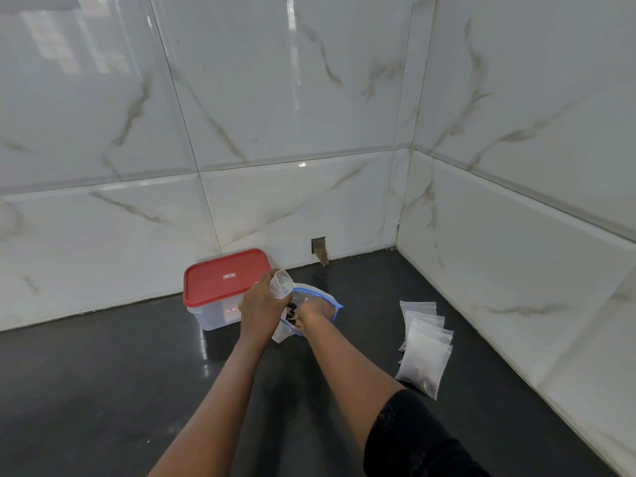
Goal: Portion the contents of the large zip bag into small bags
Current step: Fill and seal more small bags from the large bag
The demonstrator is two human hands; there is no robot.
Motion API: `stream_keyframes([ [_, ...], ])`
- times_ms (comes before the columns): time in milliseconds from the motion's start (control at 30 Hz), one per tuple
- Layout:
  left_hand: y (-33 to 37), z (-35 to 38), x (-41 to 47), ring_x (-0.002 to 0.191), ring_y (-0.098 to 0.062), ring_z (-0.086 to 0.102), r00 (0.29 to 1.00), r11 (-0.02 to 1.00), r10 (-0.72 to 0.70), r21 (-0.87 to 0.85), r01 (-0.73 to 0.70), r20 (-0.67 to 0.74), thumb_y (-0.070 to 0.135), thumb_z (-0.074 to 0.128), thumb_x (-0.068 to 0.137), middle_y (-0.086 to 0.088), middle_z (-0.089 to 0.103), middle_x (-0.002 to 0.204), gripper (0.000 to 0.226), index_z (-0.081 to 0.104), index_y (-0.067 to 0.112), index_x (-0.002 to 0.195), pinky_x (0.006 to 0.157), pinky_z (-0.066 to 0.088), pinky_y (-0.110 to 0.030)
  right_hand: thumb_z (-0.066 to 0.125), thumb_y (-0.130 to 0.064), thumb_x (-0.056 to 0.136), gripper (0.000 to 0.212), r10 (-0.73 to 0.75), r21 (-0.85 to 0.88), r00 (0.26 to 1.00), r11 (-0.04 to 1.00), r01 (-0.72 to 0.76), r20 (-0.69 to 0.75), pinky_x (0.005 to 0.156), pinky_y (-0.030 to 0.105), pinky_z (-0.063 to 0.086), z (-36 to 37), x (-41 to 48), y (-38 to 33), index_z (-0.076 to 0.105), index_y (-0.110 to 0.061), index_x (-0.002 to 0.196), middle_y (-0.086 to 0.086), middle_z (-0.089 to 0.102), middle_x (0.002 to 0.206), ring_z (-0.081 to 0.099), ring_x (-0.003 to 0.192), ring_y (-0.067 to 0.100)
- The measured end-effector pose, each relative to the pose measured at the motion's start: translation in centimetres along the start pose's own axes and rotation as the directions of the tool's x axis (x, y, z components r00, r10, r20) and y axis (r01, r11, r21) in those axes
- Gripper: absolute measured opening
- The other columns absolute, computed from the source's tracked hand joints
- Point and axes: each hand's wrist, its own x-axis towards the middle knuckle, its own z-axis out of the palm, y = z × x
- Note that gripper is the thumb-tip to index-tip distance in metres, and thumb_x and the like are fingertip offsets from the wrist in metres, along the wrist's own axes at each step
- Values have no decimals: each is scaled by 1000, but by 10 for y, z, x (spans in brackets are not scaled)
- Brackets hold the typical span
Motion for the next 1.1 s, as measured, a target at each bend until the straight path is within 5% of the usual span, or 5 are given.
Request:
stream_keyframes([
  [233, -2, -4, 5, 99, -23, 58, 1000, 999, 16, 30, -16, -1, 29, 69, 82, -10, 62, 116, 49, 51, 12, 124, 85, 46, -30, 43, -7, 97, 19, 125, -72, 992, 990, -122, 29, 52, 28, 46, 7, 7, -3, 58, -5, 108, 15, 64, 110, 64, 102, 27],
  [567, -7, -3, 6, 103, -25, 58, 999, 999, 46, 17, -46, 23, 29, 71, 80, -11, 62, 118, 52, 52, 12, 125, 87, 45, -32, 56, -11, 92, 17, 185, -125, 977, 977, -171, 105, 27, 13, 33, 10, 27, -3, 50, -6, 77, 5, 49, 63, 41, 45, 9],
  [867, -12, -6, 6, 98, -25, 59, 998, 997, 59, 42, -60, 15, 26, 72, 79, -12, 64, 113, 49, 55, 9, 122, 84, 47, -33, 41, -6, 98, 13, 170, -52, 969, 985, -163, 179, 25, 7, 27, 9, 22, -5, 53, -1, 101, 10, 53, 72, 40, 20, 8],
  [967, -13, -6, 6, 96, -26, 60, 999, 998, 38, 53, -39, 11, 24, 71, 80, -13, 65, 111, 46, 55, 8, 120, 83, 47, -33, 44, -7, 98, 19, 162, -39, 975, 987, -157, 155, 25, 6, 26, 8, 20, -4, 59, 2, 105, 10, 58, 87, 43, 39, 8],
  [1100, -10, -4, 6, 98, -28, 59, 1000, 998, 12, 58, -13, 13, 23, 70, 81, -13, 64, 112, 44, 55, 8, 120, 87, 47, -37, 43, -9, 98, 26, 135, 7, 976, 990, -138, 173, 24, 7, 27, 3, 18, -6, 54, -2, 76, 9, 58, 75, 42, 28, 5],
])
